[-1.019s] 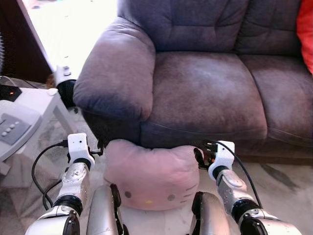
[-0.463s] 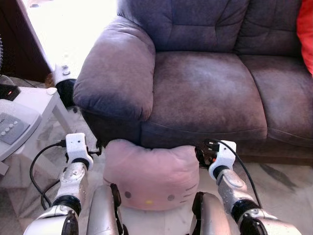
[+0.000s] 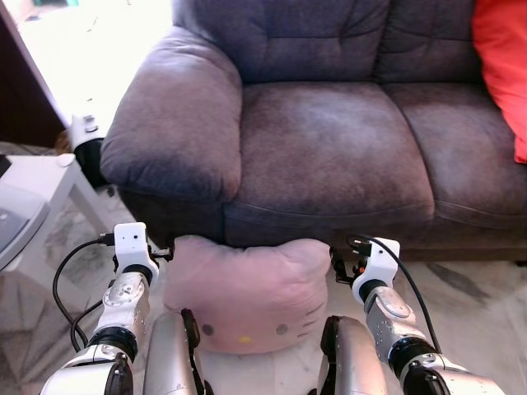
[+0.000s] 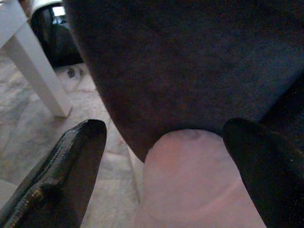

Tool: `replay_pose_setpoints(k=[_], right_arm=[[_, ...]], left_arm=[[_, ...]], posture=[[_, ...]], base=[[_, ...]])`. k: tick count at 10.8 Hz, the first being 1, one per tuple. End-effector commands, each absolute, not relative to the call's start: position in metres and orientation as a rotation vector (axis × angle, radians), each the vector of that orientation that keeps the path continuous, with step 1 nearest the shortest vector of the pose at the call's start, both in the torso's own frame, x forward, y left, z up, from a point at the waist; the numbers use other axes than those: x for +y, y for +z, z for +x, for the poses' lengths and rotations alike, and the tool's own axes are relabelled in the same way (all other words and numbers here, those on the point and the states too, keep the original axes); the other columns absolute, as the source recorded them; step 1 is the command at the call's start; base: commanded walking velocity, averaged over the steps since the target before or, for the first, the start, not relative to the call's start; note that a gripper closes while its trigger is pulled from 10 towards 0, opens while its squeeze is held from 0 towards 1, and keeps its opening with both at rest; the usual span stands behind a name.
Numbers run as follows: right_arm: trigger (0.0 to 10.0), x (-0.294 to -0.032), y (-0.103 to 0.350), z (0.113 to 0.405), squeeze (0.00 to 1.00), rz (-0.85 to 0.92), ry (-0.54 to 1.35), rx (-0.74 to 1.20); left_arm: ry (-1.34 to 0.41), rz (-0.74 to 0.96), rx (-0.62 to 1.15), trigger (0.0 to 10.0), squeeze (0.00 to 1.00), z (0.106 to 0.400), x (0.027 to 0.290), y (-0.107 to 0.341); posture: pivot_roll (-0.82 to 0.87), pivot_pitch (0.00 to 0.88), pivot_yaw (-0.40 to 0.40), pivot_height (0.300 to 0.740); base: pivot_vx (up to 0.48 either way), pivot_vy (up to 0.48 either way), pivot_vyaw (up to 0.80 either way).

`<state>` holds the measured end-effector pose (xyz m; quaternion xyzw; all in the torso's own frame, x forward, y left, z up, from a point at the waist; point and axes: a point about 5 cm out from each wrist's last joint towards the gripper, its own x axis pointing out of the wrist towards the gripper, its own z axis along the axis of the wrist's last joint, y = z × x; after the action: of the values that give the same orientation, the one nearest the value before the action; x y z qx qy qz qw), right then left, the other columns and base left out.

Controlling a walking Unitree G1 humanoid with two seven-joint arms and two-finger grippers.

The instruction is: Move the pillow to the sofa from floor

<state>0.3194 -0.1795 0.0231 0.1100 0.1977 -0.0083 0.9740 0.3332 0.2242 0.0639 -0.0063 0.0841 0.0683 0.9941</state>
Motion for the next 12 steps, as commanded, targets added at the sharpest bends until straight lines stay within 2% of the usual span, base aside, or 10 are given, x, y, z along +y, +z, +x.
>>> replay_pose_setpoints(k=[1,5,11,12], right_arm=[[10.0,-0.1813,0.0196,0.3162,0.0,0.234,-0.031,0.409],[10.0,-0.1806,0.0196,0.3162,0.0,0.233,-0.027,0.409],[10.0,-0.1792,0.0178,0.3147,0.0,0.225,-0.017,0.415],[10.0,-0.1791,0.0179,0.3148,0.0,0.225,-0.017,0.414]], left_arm=[[0.131,0.01,0.197,10.0,0.0,0.3318,0.2259,0.0607],[0.119,0.009,0.171,10.0,0.0,0.3336,0.223,0.0639],[0.127,0.013,0.175,10.0,0.0,0.3331,0.2229,0.0629],[0.123,0.016,0.171,10.0,0.0,0.334,0.2219,0.064]], posture=[[0.1,0.126,-0.036,0.493],[0.1,0.125,-0.039,0.493],[0.09,0.119,-0.039,0.493],[0.09,0.117,-0.037,0.493]], base=[[0.0,0.0,0.0],[0.0,0.0,0.0],[0.354,0.0,0.0],[0.0,0.0,0.0]])
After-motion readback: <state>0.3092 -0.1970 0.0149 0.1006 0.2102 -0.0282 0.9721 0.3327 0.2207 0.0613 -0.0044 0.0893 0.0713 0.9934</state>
